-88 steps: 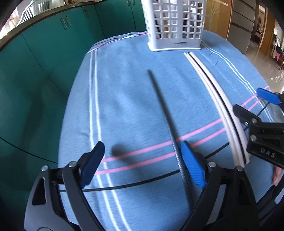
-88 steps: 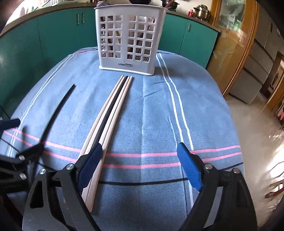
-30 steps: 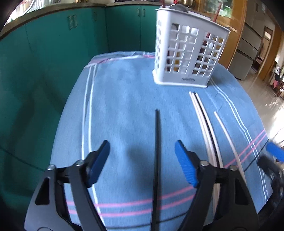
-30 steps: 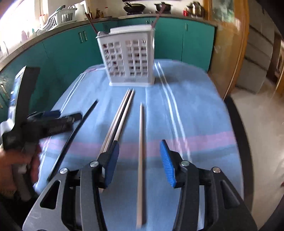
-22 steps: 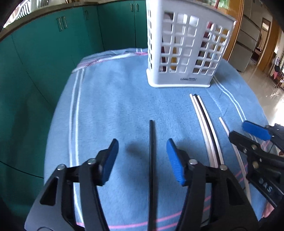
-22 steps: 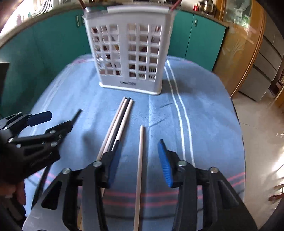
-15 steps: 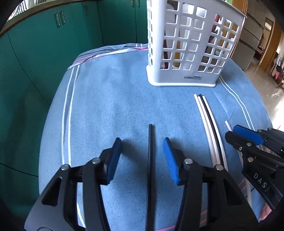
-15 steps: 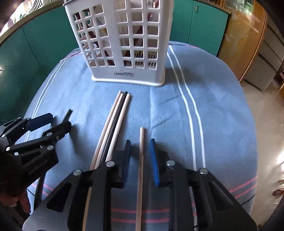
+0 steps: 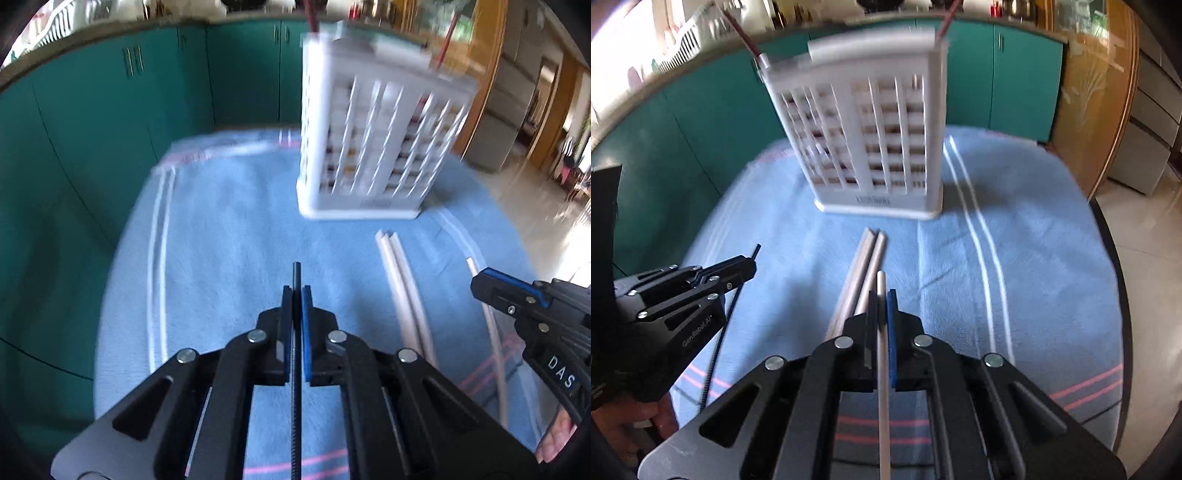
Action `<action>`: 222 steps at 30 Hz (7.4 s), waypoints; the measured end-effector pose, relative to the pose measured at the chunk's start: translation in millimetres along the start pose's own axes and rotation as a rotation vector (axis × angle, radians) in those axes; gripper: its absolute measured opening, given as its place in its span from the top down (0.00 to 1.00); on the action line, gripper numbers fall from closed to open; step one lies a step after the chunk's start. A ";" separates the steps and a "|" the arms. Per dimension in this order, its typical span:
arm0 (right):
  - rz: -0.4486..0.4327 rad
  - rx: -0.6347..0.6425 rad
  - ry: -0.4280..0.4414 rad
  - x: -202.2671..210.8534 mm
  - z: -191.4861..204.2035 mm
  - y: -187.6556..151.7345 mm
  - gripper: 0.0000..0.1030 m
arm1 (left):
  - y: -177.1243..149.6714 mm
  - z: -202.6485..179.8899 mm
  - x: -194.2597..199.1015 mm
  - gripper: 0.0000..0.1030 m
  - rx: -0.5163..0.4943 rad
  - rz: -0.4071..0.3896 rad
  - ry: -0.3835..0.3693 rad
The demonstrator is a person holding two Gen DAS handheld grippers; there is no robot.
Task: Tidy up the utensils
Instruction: 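Lift both held chopsticks and carry them over the white caddy, then lower both chopsticks into the caddy and open both tools, then withdraw both tools from the caddy toward the remaining chopsticks, then lower the left tool onto a white chopstick and close its fingers, then lower the right tool onto a light wooden chopstick and close its fingers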
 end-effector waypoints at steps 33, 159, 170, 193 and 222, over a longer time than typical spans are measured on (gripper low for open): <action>-0.486 0.096 0.023 269.8 30.3 96.8 0.95 | 97.7 -42.6 258.4 0.96 -0.063 -0.436 -0.063; -0.274 -0.096 -0.027 77.8 -49.9 -88.0 0.16 | -51.2 -71.2 -26.1 0.84 -0.122 0.085 -0.067; -0.205 -0.023 -0.065 51.0 -30.3 -81.5 0.16 | -60.8 -28.1 -16.1 0.95 -0.082 0.118 0.005; 0.040 -0.001 -0.096 -22.2 -6.2 -60.9 0.35 | -74.4 -27.3 -4.6 0.58 -0.035 0.126 -0.053; 0.077 0.074 -0.129 -23.6 15.1 -66.5 0.41 | -64.8 -0.6 5.3 0.54 0.051 0.079 -0.048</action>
Point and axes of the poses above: each gripper's, at about its wrist camera, not at the fingertips, and x roughly against the way its jaws point, z to its left, y to its top, the point moved 3 cm from there along -x, roughly the way its jaws point, and after that the axes turned 11 degrees about z, right-handed, at the moved point
